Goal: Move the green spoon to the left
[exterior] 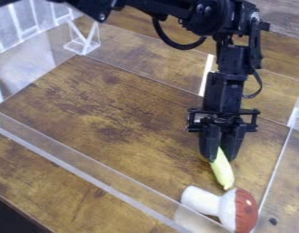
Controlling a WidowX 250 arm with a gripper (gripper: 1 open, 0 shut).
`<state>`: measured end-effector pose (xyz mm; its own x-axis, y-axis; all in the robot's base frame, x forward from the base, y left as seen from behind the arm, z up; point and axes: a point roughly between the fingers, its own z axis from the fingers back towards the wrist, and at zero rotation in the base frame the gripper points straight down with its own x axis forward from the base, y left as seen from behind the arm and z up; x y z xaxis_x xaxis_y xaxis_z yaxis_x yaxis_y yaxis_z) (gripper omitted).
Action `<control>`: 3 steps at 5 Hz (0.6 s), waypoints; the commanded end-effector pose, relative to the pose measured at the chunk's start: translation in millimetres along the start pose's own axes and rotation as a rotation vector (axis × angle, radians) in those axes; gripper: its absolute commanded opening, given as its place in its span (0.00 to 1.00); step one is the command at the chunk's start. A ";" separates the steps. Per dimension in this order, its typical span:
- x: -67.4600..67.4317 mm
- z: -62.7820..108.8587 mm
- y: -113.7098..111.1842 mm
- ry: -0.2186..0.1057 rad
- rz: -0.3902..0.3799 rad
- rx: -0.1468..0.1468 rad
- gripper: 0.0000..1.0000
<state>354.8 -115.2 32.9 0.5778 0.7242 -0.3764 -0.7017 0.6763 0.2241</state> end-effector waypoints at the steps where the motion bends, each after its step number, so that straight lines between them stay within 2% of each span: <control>1: -4.5 23.5 -5.4 -0.012 -0.065 -0.060 0.00; 3: -6.6 14.6 -11.0 0.015 -0.173 -0.058 0.00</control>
<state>357.1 -123.0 31.3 0.6602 0.6078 -0.4413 -0.6143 0.7750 0.1484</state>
